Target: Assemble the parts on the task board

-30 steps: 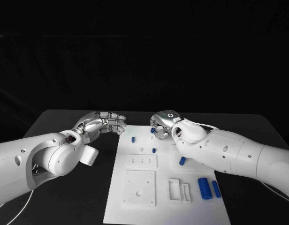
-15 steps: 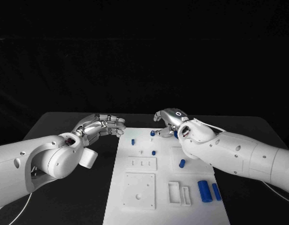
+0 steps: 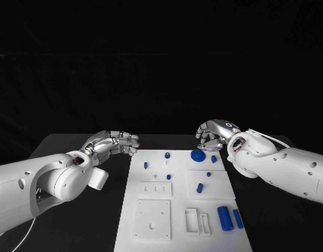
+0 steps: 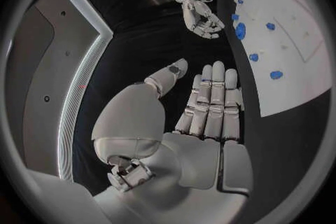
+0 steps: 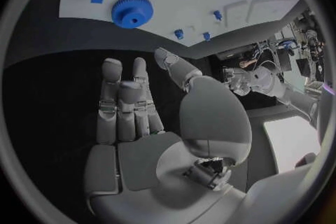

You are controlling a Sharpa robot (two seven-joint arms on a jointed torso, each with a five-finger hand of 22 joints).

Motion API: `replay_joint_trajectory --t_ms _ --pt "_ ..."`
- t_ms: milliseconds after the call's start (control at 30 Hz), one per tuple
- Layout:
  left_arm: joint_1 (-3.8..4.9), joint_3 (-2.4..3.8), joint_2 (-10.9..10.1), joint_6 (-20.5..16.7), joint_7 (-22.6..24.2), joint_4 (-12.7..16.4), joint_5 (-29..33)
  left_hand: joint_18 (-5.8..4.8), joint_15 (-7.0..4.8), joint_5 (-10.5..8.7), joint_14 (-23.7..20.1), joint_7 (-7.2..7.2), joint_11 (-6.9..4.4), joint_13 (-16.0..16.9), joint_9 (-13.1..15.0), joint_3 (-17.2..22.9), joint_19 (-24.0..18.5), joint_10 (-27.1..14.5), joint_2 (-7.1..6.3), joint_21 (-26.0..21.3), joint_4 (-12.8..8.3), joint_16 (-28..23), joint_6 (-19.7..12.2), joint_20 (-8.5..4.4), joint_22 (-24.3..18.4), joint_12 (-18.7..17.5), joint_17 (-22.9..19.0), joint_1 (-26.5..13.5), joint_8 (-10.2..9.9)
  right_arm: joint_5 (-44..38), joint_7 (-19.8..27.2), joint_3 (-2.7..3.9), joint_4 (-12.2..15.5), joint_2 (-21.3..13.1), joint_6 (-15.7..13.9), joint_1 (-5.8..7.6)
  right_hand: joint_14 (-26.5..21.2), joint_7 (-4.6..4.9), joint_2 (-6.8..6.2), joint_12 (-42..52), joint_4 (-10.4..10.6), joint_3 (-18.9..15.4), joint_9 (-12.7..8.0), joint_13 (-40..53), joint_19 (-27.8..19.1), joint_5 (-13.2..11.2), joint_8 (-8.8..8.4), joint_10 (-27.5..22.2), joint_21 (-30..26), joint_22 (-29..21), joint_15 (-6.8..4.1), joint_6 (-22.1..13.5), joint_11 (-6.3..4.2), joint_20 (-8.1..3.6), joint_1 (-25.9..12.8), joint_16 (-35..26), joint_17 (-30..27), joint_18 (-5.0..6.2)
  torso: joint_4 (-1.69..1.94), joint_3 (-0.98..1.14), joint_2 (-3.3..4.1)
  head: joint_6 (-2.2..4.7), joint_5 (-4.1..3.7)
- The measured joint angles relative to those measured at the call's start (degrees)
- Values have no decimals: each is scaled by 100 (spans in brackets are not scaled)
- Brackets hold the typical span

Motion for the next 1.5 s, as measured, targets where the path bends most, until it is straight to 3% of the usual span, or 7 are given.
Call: replay_joint_trajectory --t_ms 67,167,400,567,833,1200,1500 --pt "0 -4 5 21 2 -2 0 0 0 0 0 0 0 0 0 -12 0 0 0 0 -12 0 0 0 0 0 1 0 0 119 44 -2 -117 -1 138 1 -19 -94 -1 1036 -48 -218 46 1254 42 133 -49 -89 -49 -6 -167 -96 -97 -37 1 7 24 79 -24 12 -16 1 5" --pt "0 -4 19 49 5 -3 0 -1 0 0 0 0 0 0 0 -46 -14 0 -23 0 -1 0 0 -14 0 0 7 -23 0 297 91 -4 -318 10 351 1 1 -101 14 2380 -11 -374 53 2598 127 155 -153 -413 -76 -20 -189 -216 -128 -39 16 48 78 109 -64 32 -36 1 12" --pt "0 -20 55 96 6 -55 0 -6 0 0 0 0 0 0 -1 -46 -22 0 -23 0 -1 0 0 -22 -1 0 7 -23 0 569 156 -5 -714 175 791 -8 -25 -1 123 4761 4 -528 -105 4670 288 204 -418 -1260 289 3 18 -556 26 -141 -93 550 617 31 -88 83 -55 -20 16" --pt "0 -22 59 113 6 -76 -1 -6 0 0 0 0 0 0 -5 -46 -22 0 -23 0 -1 0 0 -22 -1 0 7 -23 0 676 185 -5 -931 325 963 -76 -57 86 135 5076 -2 -599 -177 4866 308 61 -563 -1345 482 3 50 -692 90 -161 -137 676 813 -9 -80 109 -53 -5 -10" --pt "-1 -24 74 132 4 -88 -8 -7 0 0 0 0 0 0 -5 -46 -21 0 -23 0 -1 0 0 -21 -1 0 12 -23 0 790 228 -8 -1089 465 1103 -146 -65 74 190 5215 5 -606 -183 4924 274 19 -563 -1364 614 2 56 -758 106 -196 -191 720 951 -24 -38 138 -24 -33 -99" --pt "-1 -24 39 142 -2 -59 -45 -8 0 -1 0 0 0 -1 -5 -46 -21 0 -21 0 -2 0 0 -21 3 0 11 -21 0 857 272 -6 -1151 575 1229 -173 -65 53 268 5316 5 -606 -182 4949 265 19 -533 -1363 726 2 56 -713 106 -246 -192 741 1039 -65 -9 154 30 -55 -120" --pt "-1 -19 11 150 -9 -10 -84 -8 0 -1 0 0 0 -5 -4 -61 -21 0 -20 0 -17 -22 0 -21 3 0 16 -21 0 865 269 11 -1225 590 1262 -160 -64 -10 446 5405 -6 -424 -182 4957 246 -337 -505 -1362 856 9 56 -650 105 -288 -39 742 1150 -114 -2 157 51 -46 -132"
